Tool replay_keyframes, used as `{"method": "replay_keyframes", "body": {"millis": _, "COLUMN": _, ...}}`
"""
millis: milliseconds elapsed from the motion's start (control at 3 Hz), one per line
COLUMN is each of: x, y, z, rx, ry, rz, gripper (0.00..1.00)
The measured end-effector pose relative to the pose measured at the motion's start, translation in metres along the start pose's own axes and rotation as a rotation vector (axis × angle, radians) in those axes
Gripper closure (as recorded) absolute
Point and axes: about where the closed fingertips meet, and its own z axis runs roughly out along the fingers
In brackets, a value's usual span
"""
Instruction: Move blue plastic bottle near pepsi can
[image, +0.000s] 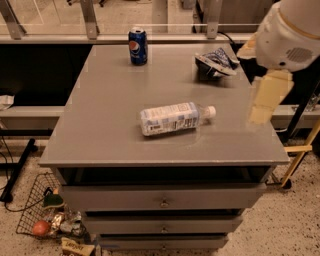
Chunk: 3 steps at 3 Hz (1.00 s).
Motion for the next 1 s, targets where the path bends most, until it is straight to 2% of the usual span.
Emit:
{"method": "replay_keyframes", "body": {"millis": 333, "x": -0.050, "y": -0.025, "z": 0.021, "rx": -0.036, "ry": -0.016, "rz": -0.148, "gripper": 0.00}}
{"method": "replay_keyframes", "body": {"millis": 667, "x": -0.096, "y": -0.028, "z": 0.049, "rx": -0.075, "ry": -0.024, "rz": -0.257, "gripper": 0.00}}
{"method": "replay_keyframes", "body": {"millis": 1000, "x": -0.115, "y": -0.026, "z": 0.087, "rx": -0.128, "ry": 0.011, "rz": -0.281, "gripper": 0.00}}
